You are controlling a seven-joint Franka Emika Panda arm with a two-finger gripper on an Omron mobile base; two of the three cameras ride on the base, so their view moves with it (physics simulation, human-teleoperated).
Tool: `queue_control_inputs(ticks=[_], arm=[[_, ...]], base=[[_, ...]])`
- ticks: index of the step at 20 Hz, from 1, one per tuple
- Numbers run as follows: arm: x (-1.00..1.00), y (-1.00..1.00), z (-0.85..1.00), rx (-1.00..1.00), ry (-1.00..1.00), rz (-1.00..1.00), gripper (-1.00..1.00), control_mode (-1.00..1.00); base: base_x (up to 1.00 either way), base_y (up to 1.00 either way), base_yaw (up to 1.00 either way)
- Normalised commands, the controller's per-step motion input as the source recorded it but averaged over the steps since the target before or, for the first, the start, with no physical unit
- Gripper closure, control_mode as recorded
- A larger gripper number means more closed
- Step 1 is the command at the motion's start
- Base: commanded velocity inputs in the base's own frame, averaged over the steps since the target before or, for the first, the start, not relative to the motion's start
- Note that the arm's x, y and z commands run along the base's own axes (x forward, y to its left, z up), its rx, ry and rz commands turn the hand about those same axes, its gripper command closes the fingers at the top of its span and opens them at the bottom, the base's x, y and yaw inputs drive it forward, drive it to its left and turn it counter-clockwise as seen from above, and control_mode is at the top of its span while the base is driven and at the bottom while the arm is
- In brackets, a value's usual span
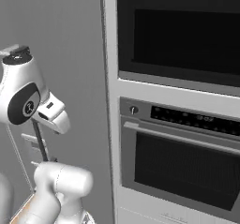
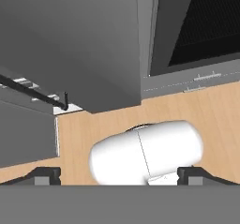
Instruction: Take the meat container that has the shrimp and place it on the second highest rack of the freezer. Then take the vegetable container that has the avocados and place it on the highest rack of the freezer.
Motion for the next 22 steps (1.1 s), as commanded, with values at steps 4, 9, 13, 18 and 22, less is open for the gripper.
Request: queue_control_inputs(ticks=[4, 9, 13, 18, 22], arm=[[0.0, 0.0, 0.0, 0.0, 0.0, 0.0, -1.0, 1.0], [0.0, 0.0, 0.0, 0.0, 0.0, 0.0, -1.0, 1.0], [0.0, 0.0, 0.0, 0.0, 0.0, 0.0, -1.0, 1.0], [0.0, 0.0, 0.0, 0.0, 0.0, 0.0, -1.0, 1.0], [0.0, 0.0, 0.0, 0.0, 0.0, 0.0, -1.0, 1.0]], base=[[0.22, -1.0, -0.11], [0.06, -1.0, -0.17], [0.0, -1.0, -0.22], [0.09, -1.0, -0.21], [0.34, -0.96, -0.04]])
